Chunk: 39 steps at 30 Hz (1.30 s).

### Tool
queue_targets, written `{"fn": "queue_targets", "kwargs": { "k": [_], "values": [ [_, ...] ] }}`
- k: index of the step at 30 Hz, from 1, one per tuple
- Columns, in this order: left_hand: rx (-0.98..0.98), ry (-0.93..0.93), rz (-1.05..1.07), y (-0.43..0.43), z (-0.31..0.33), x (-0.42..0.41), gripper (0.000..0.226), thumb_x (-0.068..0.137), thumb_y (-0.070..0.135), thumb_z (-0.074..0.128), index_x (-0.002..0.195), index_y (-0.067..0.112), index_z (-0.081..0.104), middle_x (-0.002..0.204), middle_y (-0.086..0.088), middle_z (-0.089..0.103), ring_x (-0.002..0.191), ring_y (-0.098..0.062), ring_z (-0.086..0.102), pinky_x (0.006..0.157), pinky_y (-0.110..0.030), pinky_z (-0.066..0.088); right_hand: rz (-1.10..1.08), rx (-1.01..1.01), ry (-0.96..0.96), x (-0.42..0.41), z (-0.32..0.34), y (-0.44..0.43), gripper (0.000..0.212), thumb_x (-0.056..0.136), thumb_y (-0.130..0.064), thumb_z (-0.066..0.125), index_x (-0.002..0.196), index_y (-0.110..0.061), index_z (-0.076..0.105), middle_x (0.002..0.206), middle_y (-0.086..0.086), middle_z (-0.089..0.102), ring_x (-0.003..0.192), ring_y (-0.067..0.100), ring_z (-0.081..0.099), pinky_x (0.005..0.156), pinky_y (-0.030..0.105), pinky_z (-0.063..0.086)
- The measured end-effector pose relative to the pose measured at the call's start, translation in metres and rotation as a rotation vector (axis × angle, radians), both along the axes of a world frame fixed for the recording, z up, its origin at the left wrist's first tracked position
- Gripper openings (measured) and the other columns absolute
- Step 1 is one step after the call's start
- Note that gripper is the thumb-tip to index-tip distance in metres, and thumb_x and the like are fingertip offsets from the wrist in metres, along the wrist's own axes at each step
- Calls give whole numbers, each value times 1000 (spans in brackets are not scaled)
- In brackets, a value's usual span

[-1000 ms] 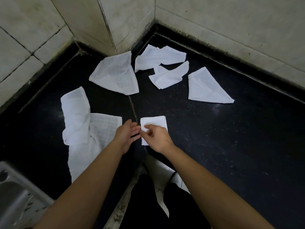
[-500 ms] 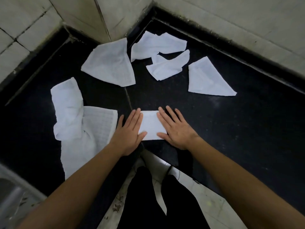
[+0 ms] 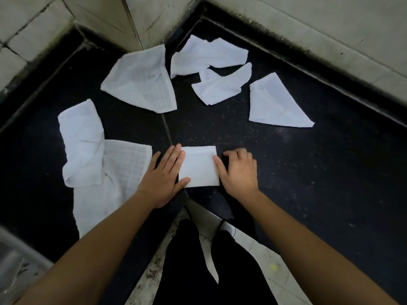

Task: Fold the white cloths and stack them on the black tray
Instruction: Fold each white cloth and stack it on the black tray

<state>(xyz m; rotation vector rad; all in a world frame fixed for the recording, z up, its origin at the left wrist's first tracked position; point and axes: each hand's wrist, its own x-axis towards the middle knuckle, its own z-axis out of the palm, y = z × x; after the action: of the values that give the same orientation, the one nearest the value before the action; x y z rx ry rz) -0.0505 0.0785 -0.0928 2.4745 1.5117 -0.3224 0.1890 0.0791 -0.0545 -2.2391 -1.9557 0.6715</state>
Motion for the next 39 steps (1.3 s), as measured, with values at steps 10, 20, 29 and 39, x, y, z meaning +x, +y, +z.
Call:
{"fn": "queue_targets", "kwargs": {
  "k": [10,20,29,39],
  "values": [
    [-7,-77,18,3,3,-1,83,97,65,13,158,8,9,166,-13,1,153,-25,10,123,-47,9,-183,-374,190,-12,18,32,30,97,-49,53,103,-25,70,111,1,63,100,20,61,78,31,47],
    [-430,-1061,1066,32,76,27,40,101,37,51,137,19,52,135,-4,58,120,-18,56,108,-41,44,-589,-219,943,6,71,27,21,84,-42,70,80,-23,63,86,-1,65,83,16,58,78,34,48],
    [-1243,-1376,1025,83,143,91,49,96,37,53,134,6,49,130,-16,63,121,-31,59,105,-51,46,-614,-65,1089,64,162,14,22,97,-23,60,119,-21,63,113,4,74,104,23,71,94,43,57],
    [-1401,-1133,662,15,189,224,35,93,17,57,125,4,61,120,-17,70,113,-33,65,94,-47,54,-830,95,1072,145,192,-114,38,96,-2,46,122,-18,68,112,3,75,104,24,71,85,39,60]
  ]
}}
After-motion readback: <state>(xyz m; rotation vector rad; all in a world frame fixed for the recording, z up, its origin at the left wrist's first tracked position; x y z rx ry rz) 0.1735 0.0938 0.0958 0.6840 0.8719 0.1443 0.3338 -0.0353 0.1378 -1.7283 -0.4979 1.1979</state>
